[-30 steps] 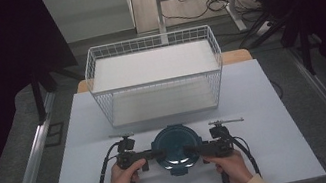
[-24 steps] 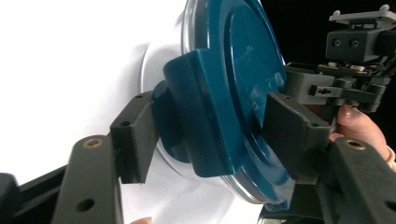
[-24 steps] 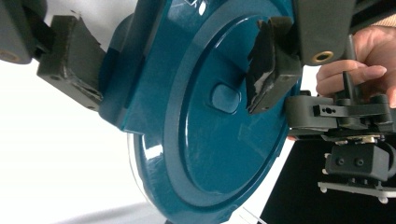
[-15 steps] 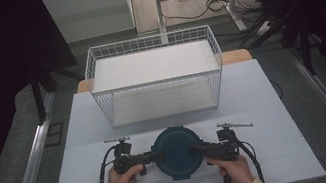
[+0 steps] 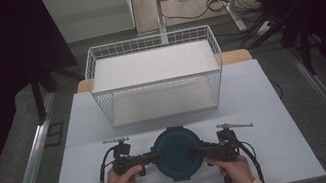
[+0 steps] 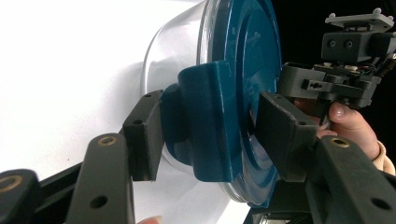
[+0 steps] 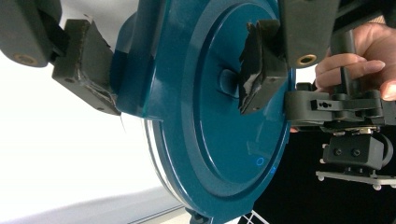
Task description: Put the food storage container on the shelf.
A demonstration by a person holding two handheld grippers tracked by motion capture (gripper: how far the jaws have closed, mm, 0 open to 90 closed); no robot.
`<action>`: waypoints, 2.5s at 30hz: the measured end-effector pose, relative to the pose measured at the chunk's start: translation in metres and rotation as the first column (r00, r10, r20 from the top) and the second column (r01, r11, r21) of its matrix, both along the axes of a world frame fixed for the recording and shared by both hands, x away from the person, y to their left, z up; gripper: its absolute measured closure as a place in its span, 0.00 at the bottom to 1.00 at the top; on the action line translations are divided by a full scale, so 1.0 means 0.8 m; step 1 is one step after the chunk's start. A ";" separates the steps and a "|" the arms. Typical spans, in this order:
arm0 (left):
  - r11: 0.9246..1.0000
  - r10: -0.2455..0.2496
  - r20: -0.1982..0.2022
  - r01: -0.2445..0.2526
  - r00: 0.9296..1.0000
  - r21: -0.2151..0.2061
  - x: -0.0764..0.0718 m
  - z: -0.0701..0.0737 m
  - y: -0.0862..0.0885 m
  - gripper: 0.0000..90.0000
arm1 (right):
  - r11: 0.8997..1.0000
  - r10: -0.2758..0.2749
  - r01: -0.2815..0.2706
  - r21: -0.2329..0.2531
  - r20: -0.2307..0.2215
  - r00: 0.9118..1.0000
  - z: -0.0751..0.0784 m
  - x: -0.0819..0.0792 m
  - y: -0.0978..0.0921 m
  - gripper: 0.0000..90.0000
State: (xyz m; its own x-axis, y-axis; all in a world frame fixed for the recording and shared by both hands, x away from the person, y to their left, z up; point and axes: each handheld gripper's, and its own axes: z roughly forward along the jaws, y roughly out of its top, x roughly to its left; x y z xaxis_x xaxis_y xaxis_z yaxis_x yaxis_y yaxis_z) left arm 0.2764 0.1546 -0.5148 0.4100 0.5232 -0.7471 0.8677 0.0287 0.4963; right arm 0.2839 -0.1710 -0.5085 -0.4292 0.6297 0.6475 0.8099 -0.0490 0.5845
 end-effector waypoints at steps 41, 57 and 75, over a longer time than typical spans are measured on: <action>1.000 -0.007 0.090 0.006 0.996 0.013 -0.008 0.034 0.003 0.51 | 0.999 0.038 -0.033 -0.039 0.151 0.988 0.037 -0.008 0.005 0.38; 1.000 0.002 0.137 -0.003 0.991 0.005 -0.012 0.056 0.007 0.51 | 0.998 0.049 -0.040 -0.046 0.215 0.975 0.060 -0.009 0.009 0.38; 1.000 0.017 0.193 -0.019 0.981 0.008 0.004 0.090 0.011 0.51 | 0.996 0.072 -0.057 -0.062 0.271 0.960 0.096 0.009 0.015 0.38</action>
State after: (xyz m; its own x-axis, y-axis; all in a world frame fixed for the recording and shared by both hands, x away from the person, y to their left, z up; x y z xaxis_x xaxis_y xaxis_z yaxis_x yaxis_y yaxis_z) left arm 0.2796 0.1635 -0.4427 0.5362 0.5387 -0.6498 0.7550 0.0380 0.6546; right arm 0.2913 -0.1590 -0.4316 -0.6259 0.6250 0.4666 0.6198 0.0354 0.7840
